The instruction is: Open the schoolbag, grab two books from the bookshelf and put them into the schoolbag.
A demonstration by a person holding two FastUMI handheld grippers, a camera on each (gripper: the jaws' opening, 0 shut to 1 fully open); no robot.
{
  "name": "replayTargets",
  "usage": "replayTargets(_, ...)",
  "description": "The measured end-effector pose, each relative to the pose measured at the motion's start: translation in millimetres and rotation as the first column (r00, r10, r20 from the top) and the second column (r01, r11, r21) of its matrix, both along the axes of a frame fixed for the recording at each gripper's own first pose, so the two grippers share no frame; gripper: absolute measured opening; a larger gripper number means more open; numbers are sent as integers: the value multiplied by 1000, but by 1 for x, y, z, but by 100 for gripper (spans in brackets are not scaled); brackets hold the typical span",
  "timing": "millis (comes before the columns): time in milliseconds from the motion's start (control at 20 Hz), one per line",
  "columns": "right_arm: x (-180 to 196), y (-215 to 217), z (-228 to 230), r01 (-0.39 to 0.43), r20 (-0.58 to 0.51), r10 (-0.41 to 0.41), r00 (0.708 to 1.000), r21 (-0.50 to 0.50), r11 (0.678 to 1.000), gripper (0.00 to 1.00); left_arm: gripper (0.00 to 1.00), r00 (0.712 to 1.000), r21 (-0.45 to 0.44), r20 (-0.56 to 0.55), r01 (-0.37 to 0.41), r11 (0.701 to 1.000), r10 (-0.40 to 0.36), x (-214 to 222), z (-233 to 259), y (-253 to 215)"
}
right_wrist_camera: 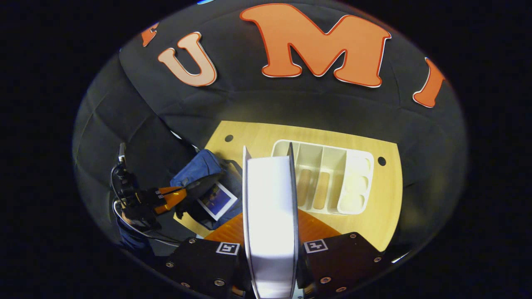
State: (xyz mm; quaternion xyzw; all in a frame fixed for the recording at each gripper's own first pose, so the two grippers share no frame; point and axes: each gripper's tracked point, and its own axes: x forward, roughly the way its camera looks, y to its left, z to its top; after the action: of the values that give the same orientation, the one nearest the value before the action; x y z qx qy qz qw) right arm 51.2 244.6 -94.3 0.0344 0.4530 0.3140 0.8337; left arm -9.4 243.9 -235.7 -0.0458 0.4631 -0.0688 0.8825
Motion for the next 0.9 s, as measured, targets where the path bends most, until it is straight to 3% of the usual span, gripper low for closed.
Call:
replayTargets(50,-4,9,-5,1,-10,0,1000,28,1000,41,6,1000,4,0,3,1000,-3,0,2,0)
replayTargets(100,-9,18,-14,5,-32,-3,999,54,999,41,2,1000,4,0,6,1000,-6,1,3,1)
replayTargets(450,-33,69,-63,69,-233,-8,972,254,965,41,2,1000,34,-9,21,999,-20,2,7,15)
replayTargets(650,-39,98,-80,198,-350,-50,935,400,895,41,2,1000,27,-17,18,999,-18,3,7,16)
replayTargets(900,-57,130,-122,348,-489,-87,868,474,809,40,2,999,43,-34,43,998,-42,6,6,17)
